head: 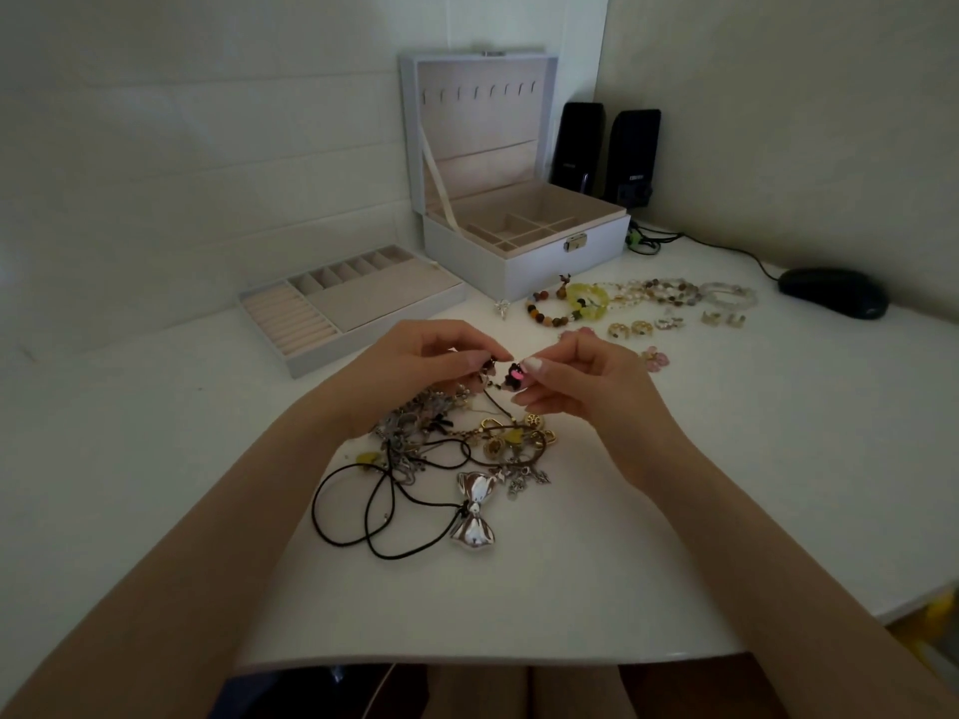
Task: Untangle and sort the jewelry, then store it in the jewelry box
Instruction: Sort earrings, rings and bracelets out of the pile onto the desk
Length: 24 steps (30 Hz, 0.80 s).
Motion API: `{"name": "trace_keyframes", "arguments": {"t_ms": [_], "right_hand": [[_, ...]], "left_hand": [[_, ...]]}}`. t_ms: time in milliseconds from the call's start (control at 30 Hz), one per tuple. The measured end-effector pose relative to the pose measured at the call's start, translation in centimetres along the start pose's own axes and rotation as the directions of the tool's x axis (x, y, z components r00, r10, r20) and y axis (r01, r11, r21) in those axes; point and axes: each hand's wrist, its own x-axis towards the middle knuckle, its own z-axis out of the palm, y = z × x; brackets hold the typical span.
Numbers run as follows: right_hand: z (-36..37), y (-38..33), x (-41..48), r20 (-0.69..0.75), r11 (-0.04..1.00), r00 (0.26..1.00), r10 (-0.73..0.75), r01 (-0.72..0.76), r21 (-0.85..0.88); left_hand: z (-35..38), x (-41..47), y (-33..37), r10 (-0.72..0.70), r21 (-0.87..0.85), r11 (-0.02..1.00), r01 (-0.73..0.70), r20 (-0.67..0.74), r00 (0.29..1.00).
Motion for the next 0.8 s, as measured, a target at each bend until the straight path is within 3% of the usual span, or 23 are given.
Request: {"name": "trace_keyframes", "arguments": {"t_ms": [500,633,733,800], "right_hand": [[-0.1,-0.1,-0.1,-0.004,0.994,1.000,-0.022,0.021,-0.103],[0.0,0.0,0.0,-0.006,0.990,0.999,-0.033,0.032,-0.141],[0.0,0.1,0.0,0.000,0.988,1.000,-0.030,0.030,-0.153],[0.1,0.1,-0.1,0.008,0.985,1.000,-0.029,0.030,-0.168]], "left_hand": [[-0.2,0.0,0.0,-0.093,-0.063,0.993,0.096,0.050,0.994],[-0.3,0.2,-0.7,-0.078,0.148,0.986,0.075,0.016,0.997],[-0.4,0.5,-1.5,-0.066,0.386,0.921,0.059,0.006,0.998],[-0.6,0.5,-1.5,-0.049,0.445,0.895,0.041,0.007,0.999]]}}
